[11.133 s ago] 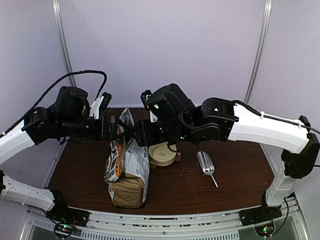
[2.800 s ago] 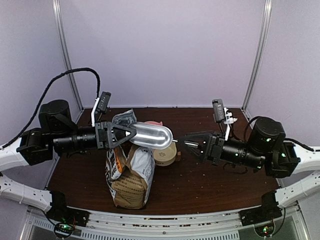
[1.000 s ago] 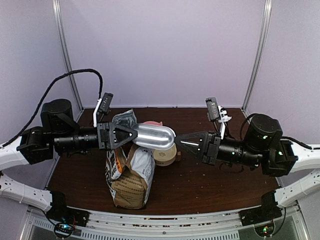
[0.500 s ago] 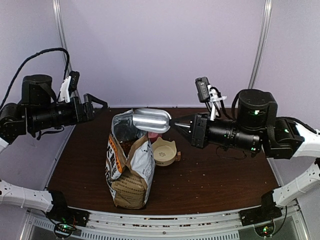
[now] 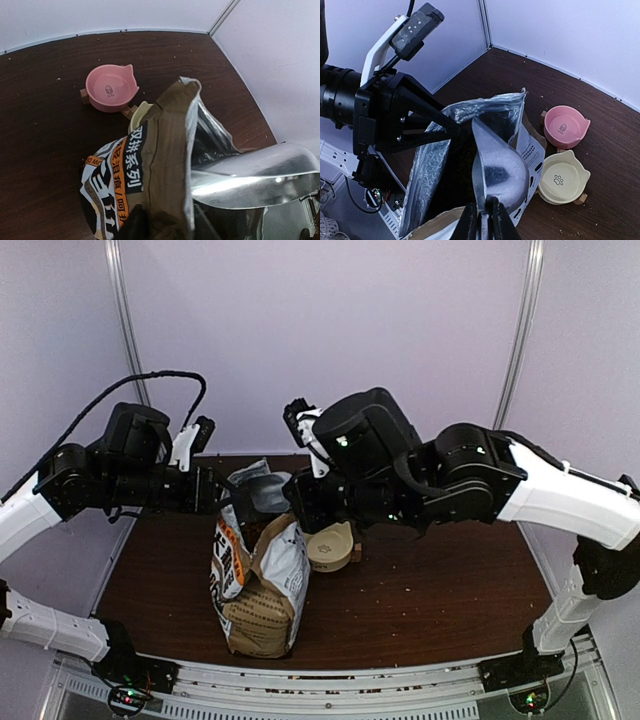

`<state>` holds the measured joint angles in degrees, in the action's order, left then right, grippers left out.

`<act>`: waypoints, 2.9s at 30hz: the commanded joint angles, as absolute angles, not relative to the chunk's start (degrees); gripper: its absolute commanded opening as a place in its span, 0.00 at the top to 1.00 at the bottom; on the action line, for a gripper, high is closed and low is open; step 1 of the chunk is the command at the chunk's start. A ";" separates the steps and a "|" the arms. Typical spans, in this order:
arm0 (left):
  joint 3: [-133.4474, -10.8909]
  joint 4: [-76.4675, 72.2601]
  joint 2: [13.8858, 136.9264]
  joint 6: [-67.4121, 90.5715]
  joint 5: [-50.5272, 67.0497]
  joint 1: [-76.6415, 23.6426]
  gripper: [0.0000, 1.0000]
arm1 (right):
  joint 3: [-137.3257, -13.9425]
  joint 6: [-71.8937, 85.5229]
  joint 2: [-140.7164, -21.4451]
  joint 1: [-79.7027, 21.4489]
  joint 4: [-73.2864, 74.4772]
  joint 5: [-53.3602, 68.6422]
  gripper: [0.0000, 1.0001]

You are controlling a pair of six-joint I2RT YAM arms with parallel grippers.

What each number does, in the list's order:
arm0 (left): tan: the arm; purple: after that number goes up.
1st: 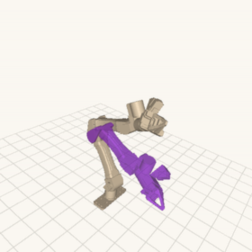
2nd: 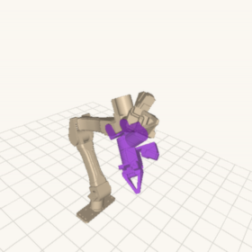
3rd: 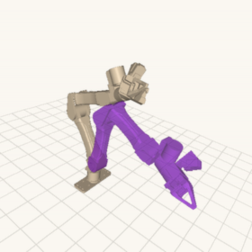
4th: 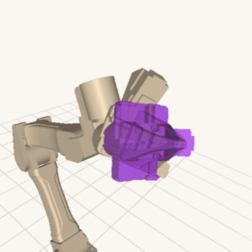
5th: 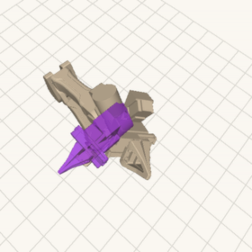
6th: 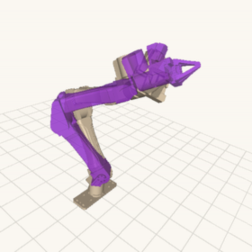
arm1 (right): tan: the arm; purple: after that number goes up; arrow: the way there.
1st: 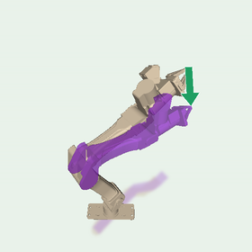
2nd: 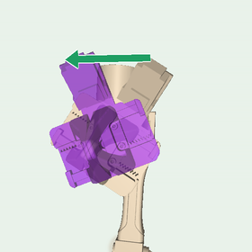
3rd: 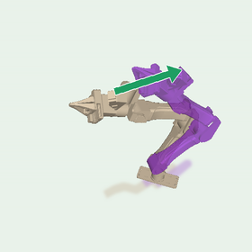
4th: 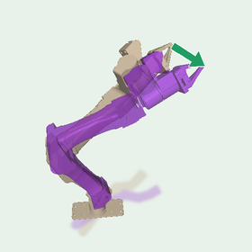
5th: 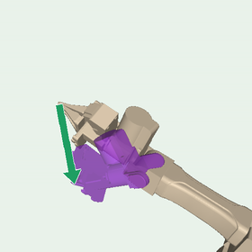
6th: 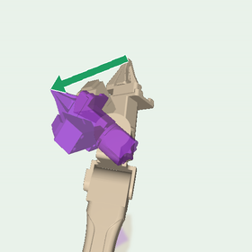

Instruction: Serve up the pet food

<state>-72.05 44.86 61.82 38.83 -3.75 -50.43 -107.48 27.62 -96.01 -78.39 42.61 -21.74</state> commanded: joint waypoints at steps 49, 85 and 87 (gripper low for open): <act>-62.40 14.25 69.28 38.76 -2.29 -58.72 1.00 | -104.77 33.77 -112.38 -68.11 58.88 21.26 1.00; -62.23 19.07 59.96 38.37 -3.53 -58.45 1.00 | -79.15 65.05 -82.33 -56.94 23.16 34.51 1.00; -62.31 19.40 59.37 38.23 -3.29 -58.45 1.00 | -76.96 66.74 -81.10 -56.84 21.68 33.15 1.00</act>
<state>-61.49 24.38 61.89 39.46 -2.15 -58.92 -79.94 60.38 -84.77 -57.39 30.68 34.04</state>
